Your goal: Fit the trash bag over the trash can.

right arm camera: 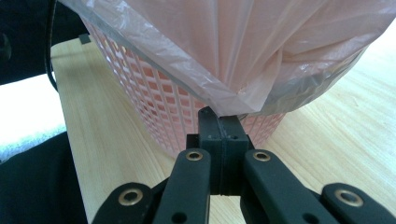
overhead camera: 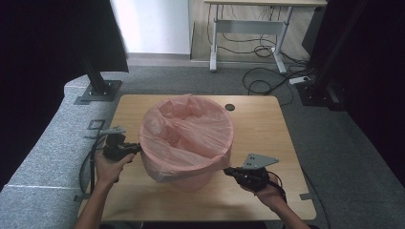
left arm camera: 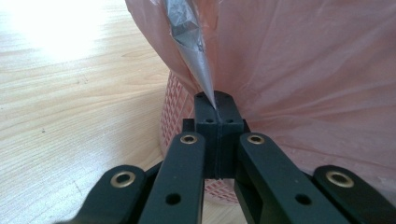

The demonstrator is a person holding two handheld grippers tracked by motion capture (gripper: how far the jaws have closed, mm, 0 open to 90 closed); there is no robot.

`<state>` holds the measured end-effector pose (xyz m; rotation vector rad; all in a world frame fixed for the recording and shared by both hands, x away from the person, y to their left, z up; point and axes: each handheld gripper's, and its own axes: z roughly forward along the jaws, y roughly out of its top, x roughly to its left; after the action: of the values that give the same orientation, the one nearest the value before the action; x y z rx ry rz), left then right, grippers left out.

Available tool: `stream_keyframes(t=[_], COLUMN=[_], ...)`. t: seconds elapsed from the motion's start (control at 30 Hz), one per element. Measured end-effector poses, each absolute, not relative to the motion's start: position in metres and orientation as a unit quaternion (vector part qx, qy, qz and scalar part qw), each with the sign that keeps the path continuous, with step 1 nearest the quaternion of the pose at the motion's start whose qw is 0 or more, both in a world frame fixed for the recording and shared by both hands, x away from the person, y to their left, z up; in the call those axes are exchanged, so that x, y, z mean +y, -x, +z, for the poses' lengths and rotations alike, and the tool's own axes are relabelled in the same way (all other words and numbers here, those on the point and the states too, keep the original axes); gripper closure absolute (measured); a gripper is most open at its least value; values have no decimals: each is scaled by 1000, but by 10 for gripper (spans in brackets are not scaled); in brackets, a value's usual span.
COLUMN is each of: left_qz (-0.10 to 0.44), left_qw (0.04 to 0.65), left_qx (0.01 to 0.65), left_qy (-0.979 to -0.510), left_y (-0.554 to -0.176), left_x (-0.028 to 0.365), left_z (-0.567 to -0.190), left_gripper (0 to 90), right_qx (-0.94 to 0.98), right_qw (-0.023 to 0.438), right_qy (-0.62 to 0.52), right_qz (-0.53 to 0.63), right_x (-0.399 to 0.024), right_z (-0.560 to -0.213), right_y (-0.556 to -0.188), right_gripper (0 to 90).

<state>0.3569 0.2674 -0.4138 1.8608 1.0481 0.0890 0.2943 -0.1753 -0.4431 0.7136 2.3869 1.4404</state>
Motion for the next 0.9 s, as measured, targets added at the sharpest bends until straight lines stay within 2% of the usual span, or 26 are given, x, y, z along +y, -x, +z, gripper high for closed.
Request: stream_keyframes(t=[0.3, 0.5, 0.67, 0.9], left_qz=[31, 31, 29, 38], left_qw=[465, 454, 440, 457], left_qx=[432, 440, 456, 461], left_qy=[-772, -774, -773, -760], left_y=[-357, -358, -362, -360], left_x=[270, 271, 274, 276], left_z=[-423, -429, -440, -441], left_gripper=[900, 900, 900, 889], right_qx=[834, 849, 862, 856], right_qw=[123, 111, 118, 113], right_qy=[-249, -254, -267, -291], right_qz=[476, 451, 415, 412], right_x=[-185, -187, -189, -197], right_z=[-449, -460, -476, -485], right_y=[-299, -307, -316, -330], right_gripper=[900, 900, 900, 899])
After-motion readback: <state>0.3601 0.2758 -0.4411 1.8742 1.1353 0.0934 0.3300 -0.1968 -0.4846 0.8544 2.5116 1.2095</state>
